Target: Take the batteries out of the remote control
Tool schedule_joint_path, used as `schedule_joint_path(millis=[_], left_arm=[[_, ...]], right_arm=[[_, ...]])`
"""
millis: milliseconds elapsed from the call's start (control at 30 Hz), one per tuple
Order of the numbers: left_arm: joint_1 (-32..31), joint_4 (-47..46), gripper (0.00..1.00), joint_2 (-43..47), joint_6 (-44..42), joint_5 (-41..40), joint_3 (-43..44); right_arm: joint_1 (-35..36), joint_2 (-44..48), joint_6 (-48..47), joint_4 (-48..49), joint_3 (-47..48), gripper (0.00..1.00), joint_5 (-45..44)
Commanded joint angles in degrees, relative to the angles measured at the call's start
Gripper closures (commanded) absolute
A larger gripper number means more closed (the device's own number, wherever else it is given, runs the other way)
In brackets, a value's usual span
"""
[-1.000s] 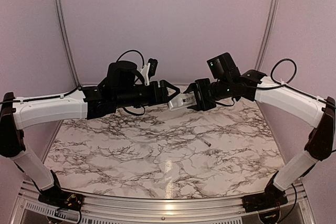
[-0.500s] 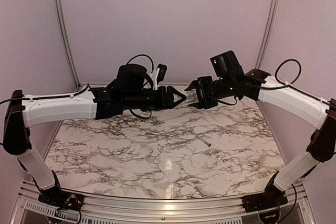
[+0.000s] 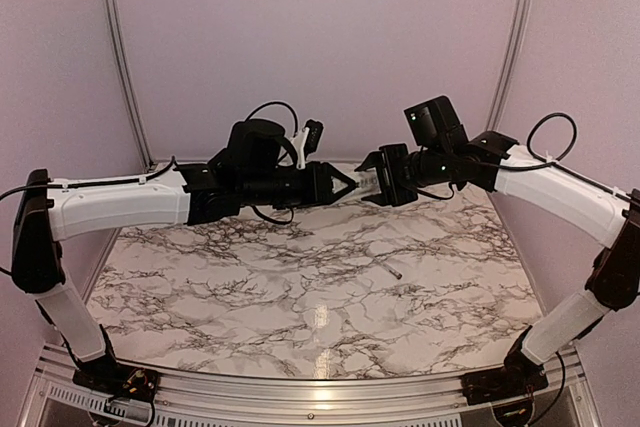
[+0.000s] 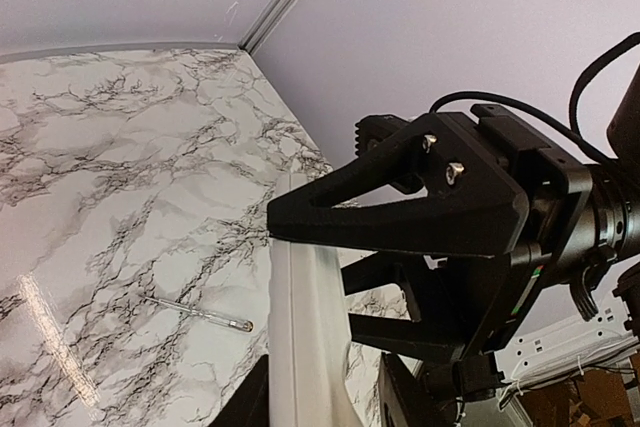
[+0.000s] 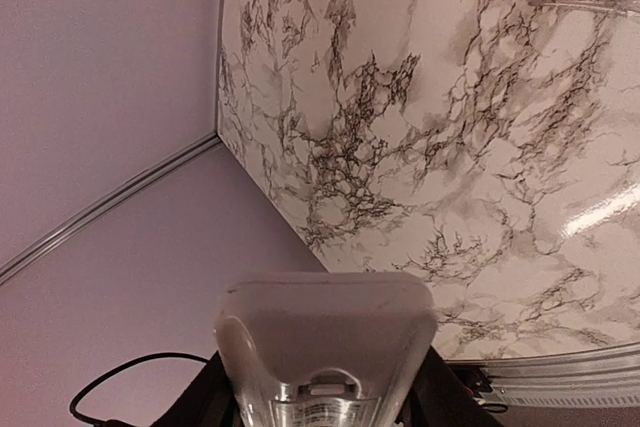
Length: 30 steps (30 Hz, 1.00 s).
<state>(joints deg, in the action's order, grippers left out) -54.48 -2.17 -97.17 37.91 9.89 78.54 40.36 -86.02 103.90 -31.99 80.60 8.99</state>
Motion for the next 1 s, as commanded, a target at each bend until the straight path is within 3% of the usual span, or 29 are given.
schedule_joint_path(millis=[0,133,400,533,767,967], left_arm=[[-0.37,2.02,0.64,-2.04,-0.75,0.84,2.41],[-0.37,2.09,0.63,-2.61,-0.85,0.91,2.97],[-0.37,2.09,0.73,-3.21,-0.77,1.38,3.77],[-0.37,3.97,0.72,-3.02,-0.49,1.23,3.74],[-0.37,4.29,0.59,-2.72,-0.21,1.16,3.81],[-0.37,3.85,0.6,-2.59,0.03,1.25,3.72]], right_arm=[[-0.63,2.1,0.67,1.28,-0.31,1.0,0.21],[-0.72,2.14,0.56,1.87,-0.61,1.0,0.53],[-0.81,2.26,0.42,2.1,-0.87,1.0,0.5],[-0.81,2.51,0.4,2.24,-1.18,1.0,0.33],[-0.89,2.61,0.38,2.79,-1.44,1.0,0.47],[-0.89,2.61,0.45,3.06,-1.84,1.0,0.52]])
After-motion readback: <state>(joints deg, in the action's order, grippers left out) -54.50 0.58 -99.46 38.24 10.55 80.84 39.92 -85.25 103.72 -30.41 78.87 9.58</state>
